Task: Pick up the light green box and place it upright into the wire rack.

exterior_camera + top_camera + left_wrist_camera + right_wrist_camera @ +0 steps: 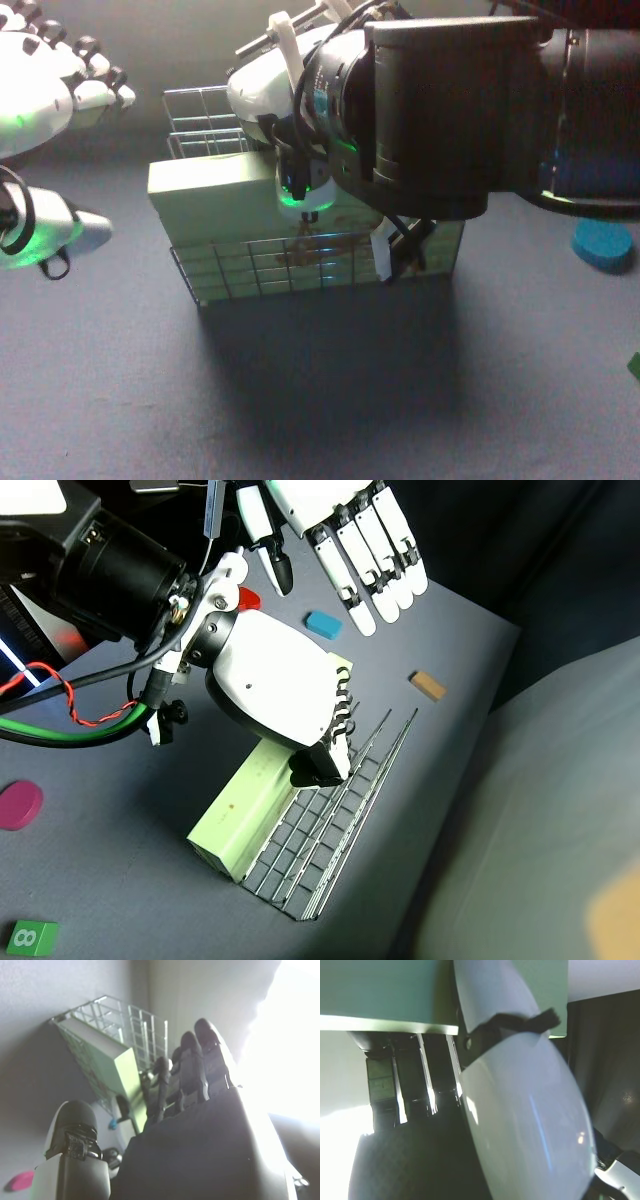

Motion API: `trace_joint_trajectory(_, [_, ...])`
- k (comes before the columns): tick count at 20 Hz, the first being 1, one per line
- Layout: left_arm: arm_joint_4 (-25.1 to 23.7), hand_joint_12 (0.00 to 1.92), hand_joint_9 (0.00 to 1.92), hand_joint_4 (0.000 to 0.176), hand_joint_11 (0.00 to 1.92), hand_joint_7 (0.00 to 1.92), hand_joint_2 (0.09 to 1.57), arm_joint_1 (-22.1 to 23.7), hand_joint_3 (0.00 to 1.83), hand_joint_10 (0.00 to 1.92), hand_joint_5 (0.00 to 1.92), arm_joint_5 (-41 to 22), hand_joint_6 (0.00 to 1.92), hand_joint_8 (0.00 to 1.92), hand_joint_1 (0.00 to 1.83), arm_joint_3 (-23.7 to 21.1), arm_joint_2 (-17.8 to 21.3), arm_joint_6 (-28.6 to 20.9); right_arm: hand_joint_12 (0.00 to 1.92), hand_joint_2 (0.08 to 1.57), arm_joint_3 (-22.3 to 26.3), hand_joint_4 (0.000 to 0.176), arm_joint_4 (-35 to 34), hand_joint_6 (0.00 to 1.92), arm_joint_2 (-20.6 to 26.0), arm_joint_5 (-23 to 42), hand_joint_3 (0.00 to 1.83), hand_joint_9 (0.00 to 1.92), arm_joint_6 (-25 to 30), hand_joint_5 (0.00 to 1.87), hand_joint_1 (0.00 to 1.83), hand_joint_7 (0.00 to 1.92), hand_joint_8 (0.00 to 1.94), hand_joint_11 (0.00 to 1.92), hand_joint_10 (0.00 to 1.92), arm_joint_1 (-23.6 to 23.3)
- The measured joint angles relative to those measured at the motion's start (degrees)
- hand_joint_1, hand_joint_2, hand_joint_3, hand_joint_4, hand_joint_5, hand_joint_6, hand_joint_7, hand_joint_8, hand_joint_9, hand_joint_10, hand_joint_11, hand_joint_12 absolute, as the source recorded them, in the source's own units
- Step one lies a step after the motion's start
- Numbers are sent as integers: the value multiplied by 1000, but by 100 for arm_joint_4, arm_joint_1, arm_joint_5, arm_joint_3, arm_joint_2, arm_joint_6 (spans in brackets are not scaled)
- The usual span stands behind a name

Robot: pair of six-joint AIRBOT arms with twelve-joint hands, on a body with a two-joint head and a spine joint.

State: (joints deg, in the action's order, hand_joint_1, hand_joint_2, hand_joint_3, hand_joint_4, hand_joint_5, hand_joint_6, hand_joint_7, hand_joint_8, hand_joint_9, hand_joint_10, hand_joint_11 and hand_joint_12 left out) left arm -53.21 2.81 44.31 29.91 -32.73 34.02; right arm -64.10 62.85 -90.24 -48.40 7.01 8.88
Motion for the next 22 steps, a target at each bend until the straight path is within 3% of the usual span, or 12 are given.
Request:
trace_joint_trajectory(2, [4, 391, 97, 0, 0, 28, 1293, -20, 0, 1, 104, 2, 7, 2, 187, 0, -48, -59, 1473, 1216, 2, 0, 13, 1257, 7, 17, 2, 770, -7, 652, 1336, 840, 1203, 583, 1548, 0])
trace_joint_trajectory(3, [4, 392, 97, 0, 0, 28, 1293, -26, 0, 1, 105, 2, 7, 2, 187, -13, -63, -68, 1453, 1244, 2, 0, -4, 1365, 7, 17, 0, 642, -15, 638, 1194, 829, 1315, 562, 1193, 0])
trace_joint_trajectory(4, [2, 392, 97, 0, 0, 28, 1293, -44, 0, 1, 105, -13, 7, 2, 187, -52, -70, -79, 1443, 1257, 2, 0, -15, 1387, 4, 24, 0, 582, -20, 687, 1097, 692, 804, 518, 1021, 0])
trace_joint_trajectory(5, [4, 382, 97, 0, 0, 28, 1293, -72, 0, 0, 106, -20, 5, 1, 188, -57, -109, -103, 1428, 1201, 2, 0, -15, 685, 7, 24, 0, 519, -20, 565, 1041, 656, 533, 465, 904, 0])
trace_joint_trajectory(6, [9, 379, 97, 0, 0, 28, 1293, -103, 0, 0, 106, 4, 4, 1, 188, -59, -151, -116, 1402, 1179, 2, 0, -15, 319, 17, 31, 0, 498, -22, 596, 1005, 680, 313, 434, 782, 0])
trace_joint_trajectory(8, [-15, 377, 92, 0, 0, 28, 1294, -103, 0, 0, 105, 15, 3, 1, 188, -83, -234, -179, 1343, 1100, 42, 0, -13, 42, 66, 81, 0, 478, -24, 570, 926, 632, 68, 363, 516, 0])
trace_joint_trajectory(9, [-90, 298, 84, 0, 0, 22, 1294, -103, 0, 1, 100, 17, 0, 1, 188, -114, -247, -269, 1267, 1050, 59, 0, -11, 1, 85, 96, 0, 448, -26, 452, 833, 521, 3, 185, 229, -2])
trace_joint_trajectory(11, [-138, 290, 83, 0, 0, 21, 1294, -120, 0, 0, 99, 31, 0, 0, 188, -140, -282, -376, 1228, 1027, 142, 0, -26, 0, 151, 81, 0, 441, -35, 393, 803, 469, 0, 136, 122, -15])
trace_joint_trajectory(12, [-125, 269, 81, 0, 0, 20, 1293, -120, 0, 0, 89, 59, 0, 0, 189, -166, -282, -411, 1146, 965, 190, 0, -24, 0, 195, 61, 0, 345, -42, 251, 760, 319, 0, 12, 37, -46])
trace_joint_trajectory(13, [-142, 269, 81, 0, 0, 20, 1293, -136, 0, 0, 89, 72, 0, 0, 189, -188, -282, -413, 1146, 965, 216, 0, -63, 0, 225, 50, 0, 345, -42, 251, 760, 319, 0, 12, 37, -85])
trace_joint_trajectory(17, [-170, 284, 80, 0, 0, 19, 1296, -160, 1, 0, 88, 114, 0, 0, 190, -219, -282, -542, 858, 895, 629, 45, 26, 0, 647, 52, 0, 225, -157, 164, 684, 200, 0, 0, 2, -498])
trace_joint_trajectory(22, [-223, 297, 81, 0, 0, 17, 1297, -153, 1, 1, 89, 160, 0, 0, 189, -267, -334, -608, 799, 896, 2129, 45, -57, 2, 2100, 125, 0, 200, -269, 173, 654, 202, 0, 0, 0, -859])
